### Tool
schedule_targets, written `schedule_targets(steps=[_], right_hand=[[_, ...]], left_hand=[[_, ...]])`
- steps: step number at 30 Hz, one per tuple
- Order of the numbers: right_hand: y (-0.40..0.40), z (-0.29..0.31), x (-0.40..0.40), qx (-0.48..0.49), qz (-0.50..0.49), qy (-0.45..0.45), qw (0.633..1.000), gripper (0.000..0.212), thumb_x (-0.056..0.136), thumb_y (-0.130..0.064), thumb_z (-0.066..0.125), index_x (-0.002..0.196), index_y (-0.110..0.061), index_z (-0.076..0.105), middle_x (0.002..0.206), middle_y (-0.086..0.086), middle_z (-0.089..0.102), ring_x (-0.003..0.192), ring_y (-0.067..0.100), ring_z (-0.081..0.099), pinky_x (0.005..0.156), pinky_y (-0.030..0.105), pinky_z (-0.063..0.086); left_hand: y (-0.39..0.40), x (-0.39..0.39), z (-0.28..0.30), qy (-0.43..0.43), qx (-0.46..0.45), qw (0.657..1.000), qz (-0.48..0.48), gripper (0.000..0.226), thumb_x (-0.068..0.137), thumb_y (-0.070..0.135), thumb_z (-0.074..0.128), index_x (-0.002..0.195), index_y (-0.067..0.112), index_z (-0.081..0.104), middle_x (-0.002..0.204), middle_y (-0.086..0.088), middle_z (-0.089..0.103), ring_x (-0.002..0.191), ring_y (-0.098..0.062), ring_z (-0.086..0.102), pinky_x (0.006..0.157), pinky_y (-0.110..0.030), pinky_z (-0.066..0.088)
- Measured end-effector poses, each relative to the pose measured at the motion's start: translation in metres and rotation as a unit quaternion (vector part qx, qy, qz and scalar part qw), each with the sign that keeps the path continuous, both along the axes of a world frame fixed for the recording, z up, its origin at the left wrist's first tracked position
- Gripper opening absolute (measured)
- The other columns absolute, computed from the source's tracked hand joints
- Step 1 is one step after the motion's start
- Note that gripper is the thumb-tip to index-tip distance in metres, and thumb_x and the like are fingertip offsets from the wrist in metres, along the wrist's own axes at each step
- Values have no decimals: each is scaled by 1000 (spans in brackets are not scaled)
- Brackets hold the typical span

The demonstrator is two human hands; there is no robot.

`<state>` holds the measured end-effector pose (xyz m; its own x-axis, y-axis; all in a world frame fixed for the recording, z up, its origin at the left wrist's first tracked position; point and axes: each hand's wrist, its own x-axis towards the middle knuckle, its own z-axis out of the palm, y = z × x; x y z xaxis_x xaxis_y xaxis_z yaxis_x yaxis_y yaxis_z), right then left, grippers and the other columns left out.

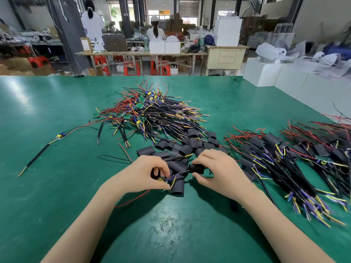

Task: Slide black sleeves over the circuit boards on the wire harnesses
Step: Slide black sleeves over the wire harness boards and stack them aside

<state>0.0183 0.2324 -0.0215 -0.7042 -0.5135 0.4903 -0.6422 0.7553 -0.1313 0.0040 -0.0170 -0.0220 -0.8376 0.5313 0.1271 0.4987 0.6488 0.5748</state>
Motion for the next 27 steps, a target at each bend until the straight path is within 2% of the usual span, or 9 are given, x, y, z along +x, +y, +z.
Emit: schedule_targets(steps=[3, 6, 10, 14, 17, 23, 27], right_hand=[[-4, -3, 2, -21, 12, -21, 999, 19, 77, -24, 73, 92, -12, 68, 87, 2, 62, 78, 23, 61, 67, 34, 52], [-9, -4, 4, -53, 35, -22, 998, 23, 76, -22, 76, 95, -11, 70, 89, 1, 63, 75, 20, 62, 66, 30, 53], [-14, -5, 5, -92, 53, -9, 994, 27, 77, -20, 76, 101, -11, 70, 96, 1, 65, 83, 18, 63, 74, 29, 53], [-12, -4, 4, -117, 35, 22, 992, 26, 77, -18, 74, 102, -11, 71, 97, 2, 65, 78, 14, 61, 70, 28, 53], [-10, -4, 3, -143, 17, 39, 989, 25, 77, -17, 75, 100, -9, 72, 95, 3, 65, 73, 12, 58, 68, 23, 52], [-9, -3, 5, -149, 19, 35, 988, 25, 79, -20, 74, 101, -9, 72, 95, 3, 64, 74, 13, 59, 67, 26, 53], [-10, -3, 6, -165, 22, 30, 986, 25, 79, -23, 72, 101, -10, 71, 95, 1, 64, 67, 6, 49, 63, 25, 51]], left_hand=[[6, 2, 0, 21, 7, 1000, 8, 16, 72, 16, 83, 83, 18, 71, 79, 4, 63, 68, -3, 51, 62, -12, 38], [13, 4, 1, 18, 88, 996, 29, 23, 72, 14, 83, 91, 18, 69, 79, 1, 64, 65, -4, 53, 59, -12, 39], [23, 7, 0, -24, 194, 979, 63, 34, 71, 12, 85, 98, 21, 67, 80, -1, 67, 67, -13, 60, 63, -23, 50], [21, 2, 2, -95, 284, 951, 77, 35, 67, 0, 85, 96, 7, 68, 85, -9, 72, 73, -15, 63, 71, -23, 53], [18, 1, 3, -116, 289, 947, 72, 34, 66, -8, 83, 95, 2, 67, 92, -15, 72, 77, -15, 64, 76, -22, 54], [17, 3, 4, -100, 279, 953, 67, 25, 74, -7, 78, 94, 7, 71, 92, -6, 75, 83, -14, 70, 84, -31, 57], [18, 7, 7, -65, 257, 964, 34, 22, 80, -4, 74, 97, 10, 72, 96, -3, 75, 90, -19, 71, 86, -33, 57]])
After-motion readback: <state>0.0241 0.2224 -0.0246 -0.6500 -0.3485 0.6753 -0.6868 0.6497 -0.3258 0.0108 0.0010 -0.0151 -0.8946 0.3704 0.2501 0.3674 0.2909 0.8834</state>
